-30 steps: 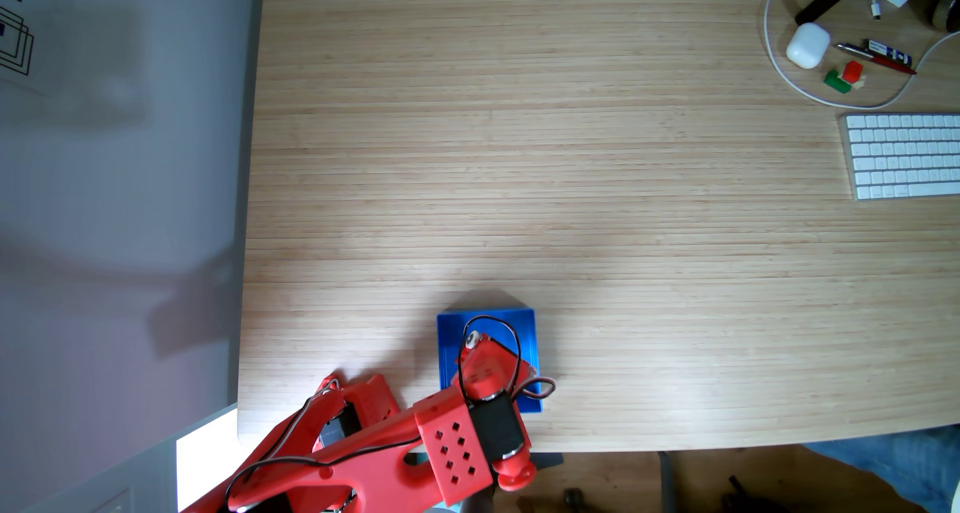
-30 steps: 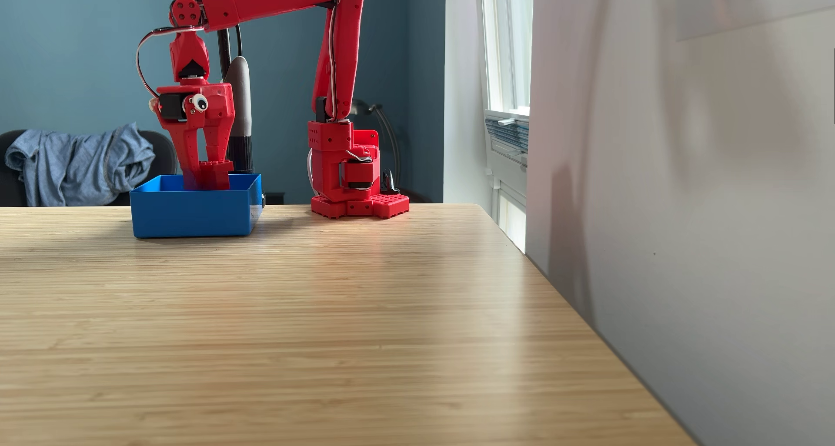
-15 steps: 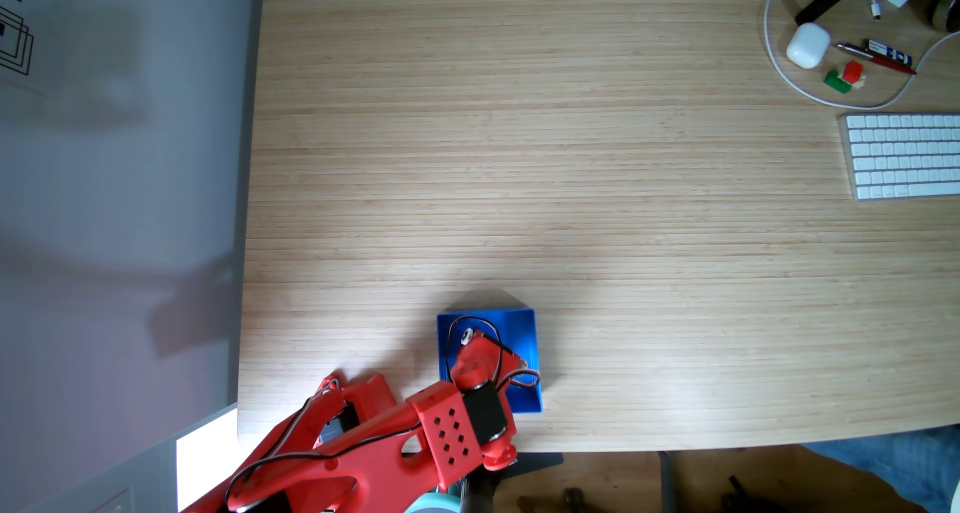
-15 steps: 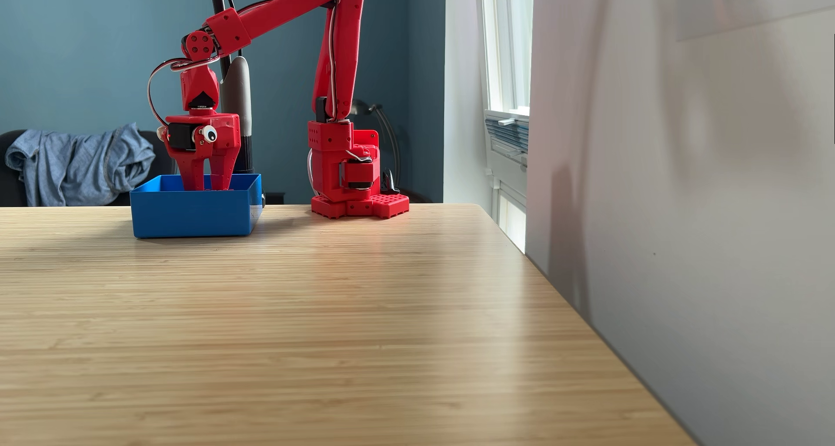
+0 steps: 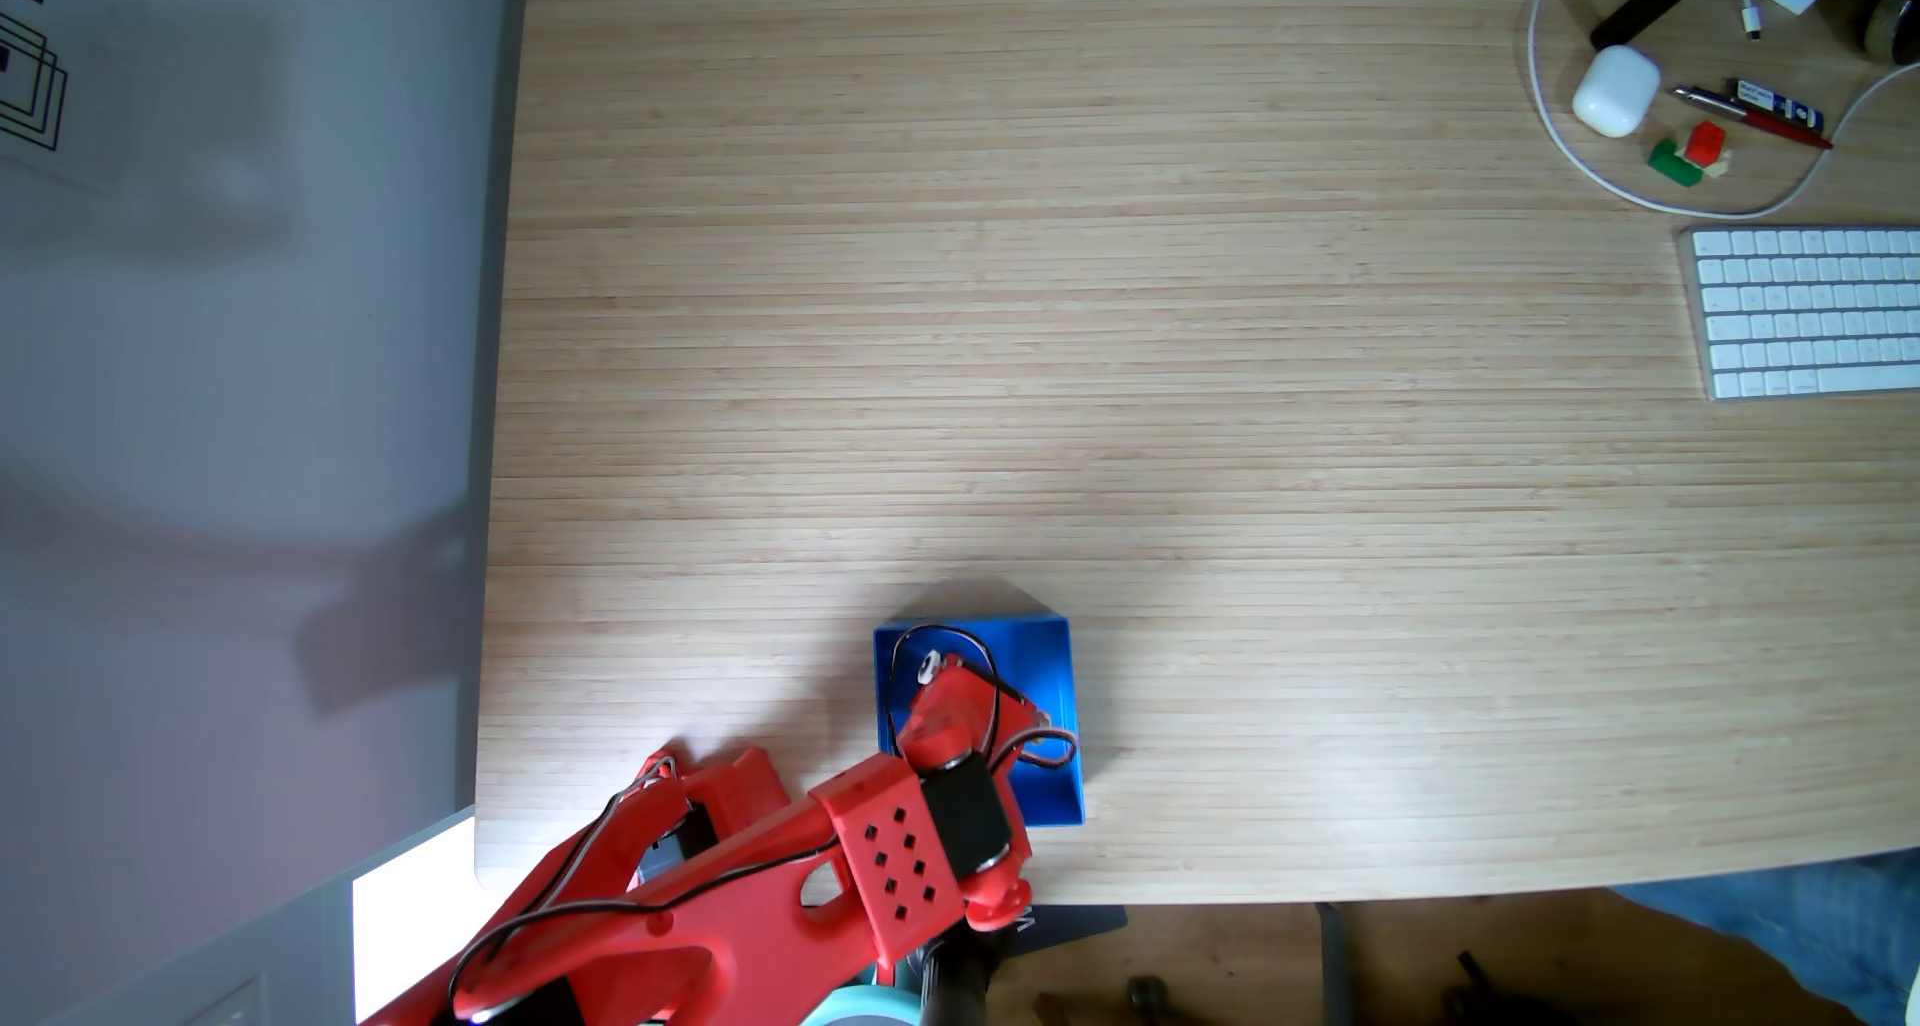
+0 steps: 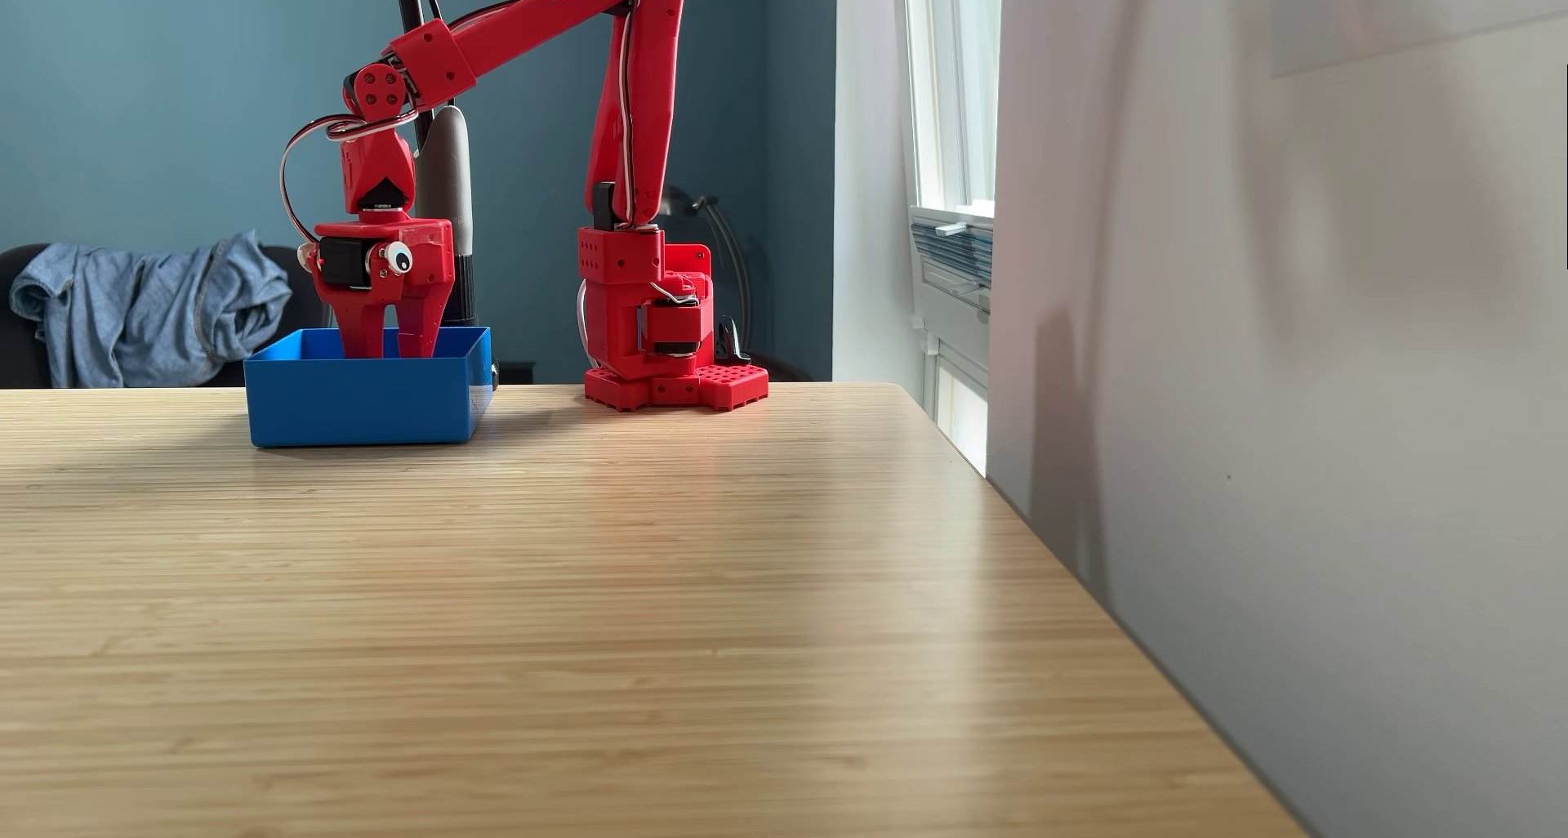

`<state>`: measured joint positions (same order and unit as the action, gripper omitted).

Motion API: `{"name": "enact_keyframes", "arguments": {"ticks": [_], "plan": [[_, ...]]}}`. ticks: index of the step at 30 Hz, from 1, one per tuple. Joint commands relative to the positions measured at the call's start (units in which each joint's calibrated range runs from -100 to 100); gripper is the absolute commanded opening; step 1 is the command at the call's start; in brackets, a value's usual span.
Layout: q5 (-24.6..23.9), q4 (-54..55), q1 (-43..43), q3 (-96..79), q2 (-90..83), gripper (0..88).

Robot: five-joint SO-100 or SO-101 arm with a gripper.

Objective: Put the red lego brick in blue bin

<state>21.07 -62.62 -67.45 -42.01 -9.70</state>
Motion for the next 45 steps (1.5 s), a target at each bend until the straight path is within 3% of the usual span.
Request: {"name": "enact_keyframes", "arguments": {"ticks": [1, 9, 13, 16, 26, 45], "plan": [[0.1, -7.49, -0.02, 8.71, -3.47, 10.6], [-0.63, -25.68, 3.15, 24.59, -3.06, 11.9], [-3.22, -30.39, 5.89, 30.85, -3.06, 7.8], [-6.01, -31.21, 9.57, 32.84, -3.55, 0.3], [-14.41, -31.21, 24.28, 34.11, -3.64, 0.1], [-17.78, -30.96, 40.01, 37.74, -3.64, 0.1]]}}
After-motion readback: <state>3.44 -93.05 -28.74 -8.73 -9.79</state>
